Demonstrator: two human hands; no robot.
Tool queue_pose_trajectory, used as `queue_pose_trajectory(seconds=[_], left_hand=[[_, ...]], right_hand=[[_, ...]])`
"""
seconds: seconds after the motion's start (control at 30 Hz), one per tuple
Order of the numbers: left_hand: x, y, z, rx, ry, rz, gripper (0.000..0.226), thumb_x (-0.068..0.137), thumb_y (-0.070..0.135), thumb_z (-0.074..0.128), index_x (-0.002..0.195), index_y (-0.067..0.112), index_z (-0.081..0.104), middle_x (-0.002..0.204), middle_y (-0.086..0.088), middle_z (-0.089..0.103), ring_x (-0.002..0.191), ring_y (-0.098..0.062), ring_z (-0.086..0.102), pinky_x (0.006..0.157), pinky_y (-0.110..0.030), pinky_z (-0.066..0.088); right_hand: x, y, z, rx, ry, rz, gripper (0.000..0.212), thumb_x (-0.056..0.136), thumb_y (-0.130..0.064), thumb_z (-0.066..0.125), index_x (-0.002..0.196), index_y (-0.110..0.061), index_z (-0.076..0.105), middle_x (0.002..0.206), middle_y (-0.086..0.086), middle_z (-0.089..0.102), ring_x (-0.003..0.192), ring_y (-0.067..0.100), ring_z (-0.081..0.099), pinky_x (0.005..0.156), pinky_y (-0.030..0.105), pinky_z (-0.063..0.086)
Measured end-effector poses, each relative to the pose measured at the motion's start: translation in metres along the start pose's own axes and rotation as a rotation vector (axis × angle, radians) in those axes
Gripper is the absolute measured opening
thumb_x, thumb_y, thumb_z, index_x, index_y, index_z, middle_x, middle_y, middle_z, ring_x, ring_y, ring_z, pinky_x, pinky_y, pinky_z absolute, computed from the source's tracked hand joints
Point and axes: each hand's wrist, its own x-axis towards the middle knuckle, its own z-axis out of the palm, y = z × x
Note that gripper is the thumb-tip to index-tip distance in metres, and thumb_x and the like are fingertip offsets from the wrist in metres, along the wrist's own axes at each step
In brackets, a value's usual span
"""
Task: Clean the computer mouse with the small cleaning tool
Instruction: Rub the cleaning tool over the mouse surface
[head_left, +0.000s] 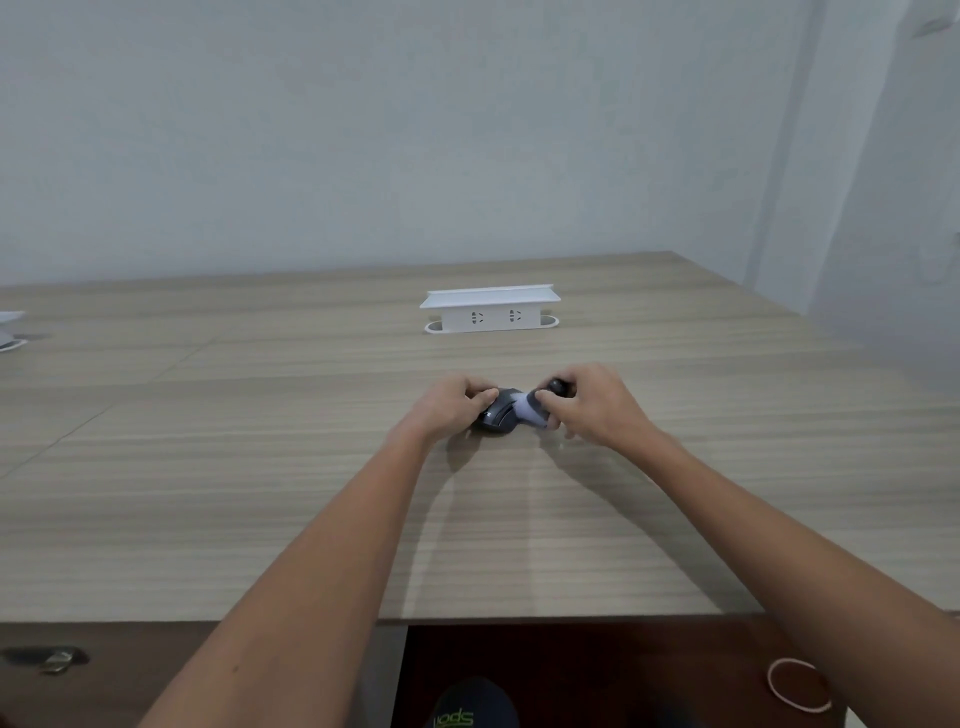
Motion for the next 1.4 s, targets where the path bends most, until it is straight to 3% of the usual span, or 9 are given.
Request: queue_pose_trajectory(seconds=[0.2, 0.33, 0.47, 0.63, 0.87, 0.97, 1.1, 1.27, 1.4], left_hand=[[0.000, -0.001, -0.001, 0.064, 0.044, -0.073, 0.037, 0.099, 0.033, 0.052, 0.131, 0.019, 0.063, 0.113, -0.009, 0.071, 0.109, -0.023, 0.064, 0.101, -0.036, 0.047], [0.002, -0.006, -0.001, 0.045, 0.026, -0.053, 0.030, 0.097, 0.035, 0.053, 0.121, 0.028, 0.070, 0.105, -0.005, 0.075, 0.102, -0.021, 0.068, 0.098, -0.038, 0.050], [0.003, -0.004, -0.004, 0.028, -0.013, -0.036, 0.028, 0.098, 0.033, 0.053, 0.118, 0.028, 0.071, 0.108, -0.004, 0.075, 0.103, -0.018, 0.068, 0.098, -0.036, 0.050], [0.002, -0.006, -0.005, -0.014, -0.030, -0.025, 0.026, 0.098, 0.032, 0.054, 0.115, 0.028, 0.073, 0.104, -0.004, 0.076, 0.101, -0.017, 0.068, 0.092, -0.032, 0.049], [0.004, -0.007, -0.007, -0.046, -0.045, -0.040, 0.027, 0.097, 0.033, 0.056, 0.118, 0.027, 0.071, 0.109, -0.002, 0.074, 0.103, -0.015, 0.068, 0.097, -0.032, 0.050], [0.006, -0.010, -0.008, -0.051, -0.060, -0.027, 0.027, 0.097, 0.033, 0.056, 0.118, 0.027, 0.072, 0.108, -0.003, 0.075, 0.104, -0.016, 0.069, 0.094, -0.031, 0.051], [0.006, -0.009, -0.009, -0.051, -0.063, -0.040, 0.028, 0.097, 0.033, 0.056, 0.120, 0.027, 0.071, 0.108, -0.002, 0.075, 0.099, -0.013, 0.068, 0.084, -0.024, 0.049], [0.009, -0.013, -0.011, -0.036, -0.069, -0.022, 0.027, 0.096, 0.034, 0.057, 0.118, 0.028, 0.072, 0.106, 0.003, 0.075, 0.099, -0.011, 0.068, 0.088, -0.027, 0.049], [0.008, -0.010, -0.012, -0.041, -0.061, -0.018, 0.025, 0.097, 0.030, 0.057, 0.117, 0.027, 0.072, 0.102, 0.001, 0.074, 0.091, -0.009, 0.066, 0.083, -0.024, 0.048]], right_hand=[[0.010, 0.002, -0.003, -0.042, -0.007, -0.028, 0.018, 0.085, -0.017, 0.060, 0.083, -0.015, 0.078, 0.060, 0.001, 0.073, 0.043, 0.008, 0.061, 0.060, 0.031, 0.058], [-0.002, -0.005, 0.000, -0.097, -0.033, -0.212, 0.016, 0.091, -0.023, 0.065, 0.095, -0.015, 0.078, 0.063, -0.011, 0.065, 0.062, 0.009, 0.062, 0.068, 0.032, 0.052], [0.002, 0.000, 0.006, -0.281, -0.009, -0.289, 0.018, 0.092, -0.027, 0.063, 0.099, -0.015, 0.075, 0.083, 0.000, 0.074, 0.080, 0.023, 0.066, 0.071, 0.038, 0.051], [0.001, -0.006, 0.011, -0.289, -0.102, -0.424, 0.015, 0.090, -0.020, 0.064, 0.095, -0.012, 0.076, 0.081, 0.004, 0.074, 0.076, 0.023, 0.064, 0.068, 0.036, 0.046], [0.006, -0.001, 0.003, -0.183, -0.091, -0.315, 0.016, 0.093, -0.022, 0.066, 0.102, -0.014, 0.077, 0.083, -0.003, 0.072, 0.074, 0.011, 0.061, 0.065, 0.022, 0.038], [0.002, -0.007, 0.002, -0.119, -0.139, -0.307, 0.014, 0.093, -0.024, 0.065, 0.098, -0.017, 0.077, 0.068, -0.012, 0.066, 0.062, -0.003, 0.059, 0.065, 0.021, 0.044], [0.010, -0.005, 0.000, -0.146, -0.058, -0.252, 0.016, 0.094, -0.024, 0.065, 0.095, -0.012, 0.076, 0.061, -0.017, 0.057, 0.064, 0.009, 0.056, 0.066, 0.028, 0.041], [0.009, -0.010, 0.001, -0.113, -0.170, -0.266, 0.013, 0.094, -0.024, 0.064, 0.094, -0.017, 0.075, 0.064, -0.013, 0.062, 0.058, -0.001, 0.059, 0.063, 0.021, 0.045], [0.017, -0.006, 0.002, -0.180, -0.063, -0.241, 0.018, 0.093, -0.025, 0.064, 0.097, -0.012, 0.076, 0.075, -0.007, 0.063, 0.072, 0.013, 0.057, 0.067, 0.026, 0.039]])
